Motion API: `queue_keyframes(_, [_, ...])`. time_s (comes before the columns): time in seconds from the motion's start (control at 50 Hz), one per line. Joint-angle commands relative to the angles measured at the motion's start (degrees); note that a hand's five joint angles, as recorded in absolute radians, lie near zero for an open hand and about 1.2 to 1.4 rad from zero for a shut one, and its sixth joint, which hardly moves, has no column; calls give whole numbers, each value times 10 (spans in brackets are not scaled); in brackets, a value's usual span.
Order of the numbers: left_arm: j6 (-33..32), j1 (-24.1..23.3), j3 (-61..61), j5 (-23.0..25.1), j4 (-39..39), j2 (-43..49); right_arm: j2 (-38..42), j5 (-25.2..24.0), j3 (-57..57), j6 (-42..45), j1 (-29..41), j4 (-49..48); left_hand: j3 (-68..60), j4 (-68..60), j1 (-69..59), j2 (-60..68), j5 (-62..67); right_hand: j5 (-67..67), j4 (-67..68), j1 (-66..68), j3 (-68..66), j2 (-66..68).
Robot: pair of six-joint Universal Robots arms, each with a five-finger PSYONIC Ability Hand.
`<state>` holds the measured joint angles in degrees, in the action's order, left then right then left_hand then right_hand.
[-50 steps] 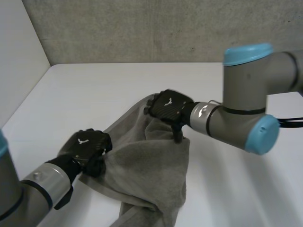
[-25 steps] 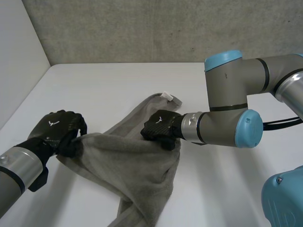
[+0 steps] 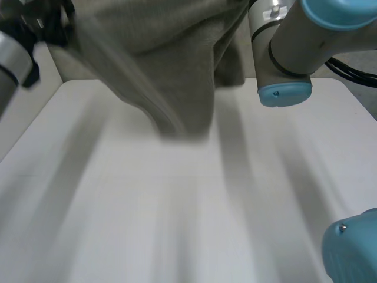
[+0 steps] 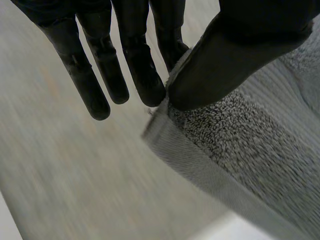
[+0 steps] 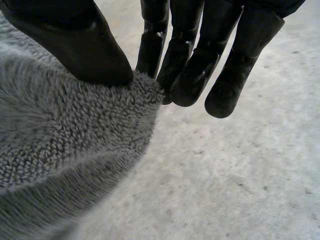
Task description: Fold the towel.
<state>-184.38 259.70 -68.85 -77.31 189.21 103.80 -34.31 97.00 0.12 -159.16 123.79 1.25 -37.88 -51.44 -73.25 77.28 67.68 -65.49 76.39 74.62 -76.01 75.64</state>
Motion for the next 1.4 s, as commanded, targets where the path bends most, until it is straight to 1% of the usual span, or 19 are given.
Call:
queue_keyframes(0.02, [32,-5,31,-28,61,-3,-34,-137,127,45,1,100,-421,-286,-68,27,23,-45,36,54,-40,44])
queue_keyframes(0.04, [38,-5,15,-26,60,-1,-34,-138,127,46,1,101,-421,-286,-68,27,23,-45,36,54,-40,44])
queue_keyframes(0.08, [37,-6,-13,-24,62,0,-35,-193,181,78,2,184,-421,-286,-68,27,23,-45,36,54,-40,44])
queue_keyframes(0.12, [34,-8,-42,-23,64,0,-33,-204,207,91,2,221,-421,-286,-68,27,23,-45,36,54,-40,44])
queue_keyframes(0.22, [32,-7,-157,11,69,25,-43,-211,297,104,-1,279,-421,-286,-68,27,23,-45,36,54,-40,44])
queue_keyframes(0.32, [16,2,-231,50,69,48,-73,-211,394,109,-5,281,-421,-286,-68,27,23,-45,36,54,-40,44])
queue_keyframes(0.44, [-35,17,-284,56,69,58,-90,-205,464,113,-4,283,-421,-286,-68,27,23,-45,36,54,-40,44])
queue_keyframes(0.48, [-76,39,-313,59,70,58,-100,-204,493,123,0,288,-421,-286,-68,27,23,73,-82,-64,78,-75])
queue_keyframes(0.5, [-76,39,-313,59,70,58,-100,-204,494,123,1,288,-421,-286,-68,27,23,74,-83,-65,79,-75])
queue_keyframes(0.54, [-99,54,-333,59,69,54,-115,-204,516,135,2,293,-421,-286,-68,27,23,264,-273,-256,270,-266])
queue_keyframes(0.56, [-99,54,-333,59,69,54,-115,-204,516,135,2,293,-421,-286,-68,27,23,265,-274,-257,271,-267])
queue_keyframes(0.58, [-102,57,-337,60,69,53,-124,-204,527,142,3,297,-421,-286,-68,27,23,434,-443,-425,439,-435])
queue_keyframes(0.6, [-102,59,-340,60,69,51,-124,-204,527,142,3,297,-421,-286,-68,27,23,435,-444,-427,441,-437])
queue_keyframes(0.62, [-102,59,-340,60,69,51,-136,-204,537,147,3,303,-421,-286,-68,27,23,599,-608,-590,604,-600])
queue_keyframes(0.64, [-102,63,-342,59,67,49,-146,-203,541,152,3,307,-421,-286,-68,27,23,655,-664,-646,660,-656])
queue_keyframes(0.8, [-103,88,-375,74,65,15,-189,-208,533,144,1,298,-421,-286,-68,27,23,655,-664,-646,660,-656])
queue_keyframes(1.0, [-105,90,-395,94,68,3,-139,-216,505,175,26,229,-421,-286,-68,27,23,655,-664,-646,660,-656])
queue_keyframes(1.2, [-105,106,-396,94,68,-3,-16,-208,405,404,51,219,-421,-286,-68,27,23,580,-589,-571,585,-582])
queue_keyframes(1.4, [-104,109,-398,95,68,-3,55,-205,323,440,56,221,-421,-286,-68,27,23,570,-579,-561,575,-571])
